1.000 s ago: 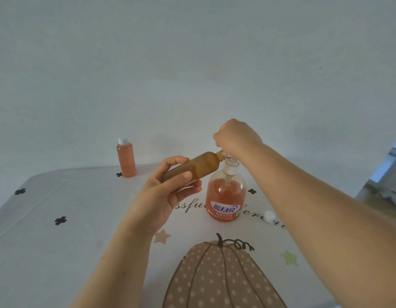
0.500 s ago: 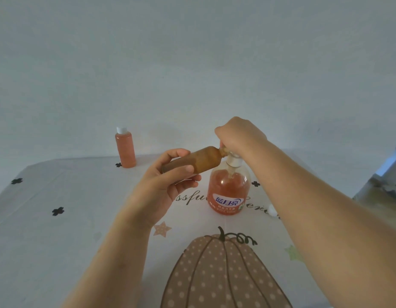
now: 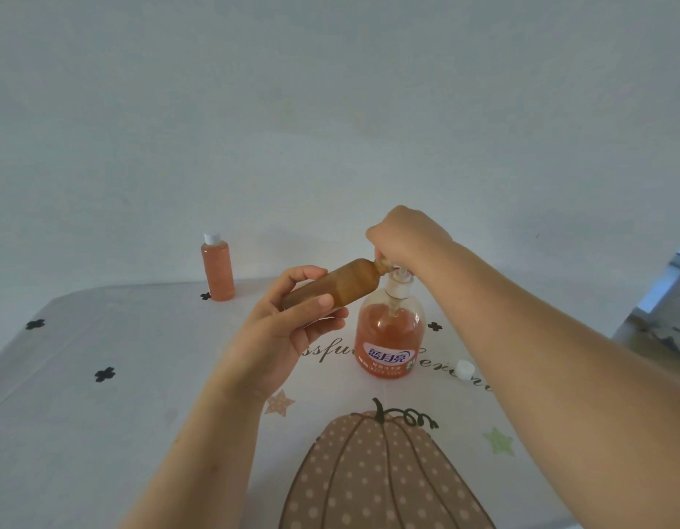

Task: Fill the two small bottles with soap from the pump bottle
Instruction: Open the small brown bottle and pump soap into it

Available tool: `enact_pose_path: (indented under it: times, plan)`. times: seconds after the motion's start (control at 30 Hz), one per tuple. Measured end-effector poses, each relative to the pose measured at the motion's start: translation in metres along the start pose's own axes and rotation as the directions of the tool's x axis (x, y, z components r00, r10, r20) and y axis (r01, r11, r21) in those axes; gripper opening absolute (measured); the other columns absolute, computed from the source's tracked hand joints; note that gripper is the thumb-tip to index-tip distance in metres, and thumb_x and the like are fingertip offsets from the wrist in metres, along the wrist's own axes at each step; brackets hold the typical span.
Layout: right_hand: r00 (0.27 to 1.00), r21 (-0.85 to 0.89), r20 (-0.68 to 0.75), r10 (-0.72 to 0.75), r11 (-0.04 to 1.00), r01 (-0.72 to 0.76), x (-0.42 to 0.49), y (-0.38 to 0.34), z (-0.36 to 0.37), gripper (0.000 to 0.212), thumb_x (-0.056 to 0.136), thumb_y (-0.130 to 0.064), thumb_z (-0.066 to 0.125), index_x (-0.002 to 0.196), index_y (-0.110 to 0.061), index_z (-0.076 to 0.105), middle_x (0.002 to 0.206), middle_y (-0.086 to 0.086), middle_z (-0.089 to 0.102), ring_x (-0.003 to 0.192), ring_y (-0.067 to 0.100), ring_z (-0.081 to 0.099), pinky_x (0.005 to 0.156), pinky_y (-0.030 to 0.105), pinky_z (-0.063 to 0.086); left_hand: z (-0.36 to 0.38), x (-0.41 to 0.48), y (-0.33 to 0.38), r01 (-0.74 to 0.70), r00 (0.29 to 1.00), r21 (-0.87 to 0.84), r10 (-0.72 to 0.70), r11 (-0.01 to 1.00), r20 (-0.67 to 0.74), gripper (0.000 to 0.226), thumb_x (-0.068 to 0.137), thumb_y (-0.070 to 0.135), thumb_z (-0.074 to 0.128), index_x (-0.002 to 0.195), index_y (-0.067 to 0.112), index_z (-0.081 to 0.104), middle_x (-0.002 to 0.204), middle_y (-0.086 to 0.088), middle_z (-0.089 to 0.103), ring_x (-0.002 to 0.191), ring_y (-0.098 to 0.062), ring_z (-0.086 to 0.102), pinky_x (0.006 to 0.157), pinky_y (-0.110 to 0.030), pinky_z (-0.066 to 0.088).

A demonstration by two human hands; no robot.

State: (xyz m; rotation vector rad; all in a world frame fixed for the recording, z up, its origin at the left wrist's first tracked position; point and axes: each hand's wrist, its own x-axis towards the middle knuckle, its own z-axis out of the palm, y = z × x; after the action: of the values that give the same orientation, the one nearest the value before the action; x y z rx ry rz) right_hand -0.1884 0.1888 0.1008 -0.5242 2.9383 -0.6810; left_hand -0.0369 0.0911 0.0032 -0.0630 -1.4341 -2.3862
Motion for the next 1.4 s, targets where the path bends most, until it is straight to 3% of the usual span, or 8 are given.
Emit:
enact_pose_path:
  times: [0.13, 0.33, 0.47, 0.63, 0.73, 0.93, 1.13, 1.4]
  plan:
    - [1.0, 0.026, 0.0, 0.009, 1.0, -0.009, 0.005, 0.001, 0.004, 0.03, 0.085, -0.011, 0.05, 0.097, -0.01, 0.078, 0.064, 0.006, 0.064, 0.05, 0.021, 0.053, 0.056, 0.024, 0.039, -0.001, 0.001, 0.0, 0.001, 1.0, 0.012, -0.001, 1.0, -0.007, 0.03, 0.077, 0.002, 0.064, 0.105, 0.013, 0.061, 0.096, -0.01, 0.071, 0.08, -0.029, 0.068, 0.076, -0.033, 0.058]
    - [0.999, 0.045, 0.047, 0.021, 0.999, -0.023, 0.01, 0.008, 0.014, 0.029, 0.086, -0.014, 0.05, 0.097, -0.008, 0.076, 0.096, 0.008, 0.077, 0.069, 0.026, 0.059, 0.066, 0.029, 0.042, -0.005, 0.002, 0.0, 0.019, 0.999, 0.036, -0.018, 0.999, -0.029, 0.026, 0.077, 0.003, 0.065, 0.1, 0.014, 0.065, 0.098, -0.009, 0.07, 0.08, -0.029, 0.067, 0.074, -0.032, 0.058]
    - [0.999, 0.046, 0.027, 0.018, 0.999, -0.02, 0.009, 0.01, 0.013, 0.028, 0.087, -0.015, 0.05, 0.097, -0.009, 0.076, 0.094, 0.008, 0.076, 0.07, 0.025, 0.06, 0.064, 0.029, 0.042, -0.005, 0.002, 0.0, 0.023, 0.999, 0.039, -0.022, 0.999, -0.032, 0.026, 0.076, 0.002, 0.065, 0.1, 0.014, 0.065, 0.098, -0.009, 0.07, 0.081, -0.029, 0.067, 0.075, -0.032, 0.058]
    - [1.0, 0.03, -0.008, 0.003, 1.0, -0.003, 0.006, 0.005, 0.004, 0.032, 0.086, -0.013, 0.049, 0.098, -0.009, 0.077, 0.078, 0.006, 0.073, 0.053, 0.021, 0.055, 0.055, 0.024, 0.038, 0.002, -0.001, 0.002, -0.025, 0.998, 0.033, 0.027, 0.999, -0.064, 0.03, 0.074, 0.002, 0.067, 0.102, 0.011, 0.063, 0.095, -0.01, 0.071, 0.078, -0.029, 0.068, 0.076, -0.032, 0.059]
    - [1.0, -0.016, -0.022, -0.018, 1.0, 0.017, 0.006, 0.003, 0.0, 0.031, 0.089, -0.017, 0.049, 0.099, -0.011, 0.078, 0.086, 0.005, 0.074, 0.058, 0.021, 0.056, 0.056, 0.025, 0.038, 0.005, -0.001, 0.003, -0.037, 0.997, 0.021, 0.039, 0.999, -0.074, 0.032, 0.073, 0.002, 0.068, 0.103, 0.011, 0.063, 0.097, -0.012, 0.071, 0.078, -0.029, 0.069, 0.076, -0.032, 0.058]
    - [1.0, -0.015, -0.027, -0.002, 1.0, 0.001, 0.004, 0.001, 0.001, 0.031, 0.089, -0.016, 0.05, 0.1, -0.011, 0.078, 0.073, 0.004, 0.066, 0.055, 0.02, 0.054, 0.055, 0.025, 0.037, 0.004, -0.003, 0.004, -0.025, 0.997, 0.017, 0.027, 1.0, -0.079, 0.03, 0.073, 0.003, 0.069, 0.102, 0.013, 0.065, 0.097, -0.012, 0.071, 0.079, -0.03, 0.069, 0.075, -0.032, 0.059]
    - [1.0, -0.009, 0.028, 0.009, 1.0, -0.008, 0.007, 0.007, 0.007, 0.035, 0.087, -0.017, 0.047, 0.103, -0.011, 0.078, 0.075, 0.005, 0.066, 0.063, 0.023, 0.055, 0.064, 0.029, 0.039, 0.003, -0.002, 0.002, 0.004, 0.995, 0.028, -0.002, 1.0, -0.098, 0.03, 0.071, 0.003, 0.069, 0.099, 0.013, 0.066, 0.094, -0.013, 0.072, 0.077, -0.03, 0.07, 0.072, -0.031, 0.059]
    - [1.0, -0.014, 0.003, 0.012, 1.0, -0.012, 0.005, 0.01, 0.009, 0.035, 0.09, -0.021, 0.044, 0.098, -0.013, 0.077, 0.079, 0.003, 0.069, 0.063, 0.022, 0.054, 0.06, 0.027, 0.036, 0.002, 0.001, 0.001, 0.016, 0.991, 0.027, -0.012, 1.0, -0.133, 0.028, 0.07, 0.001, 0.069, 0.095, 0.013, 0.068, 0.091, -0.014, 0.072, 0.073, -0.029, 0.07, 0.068, -0.03, 0.059]
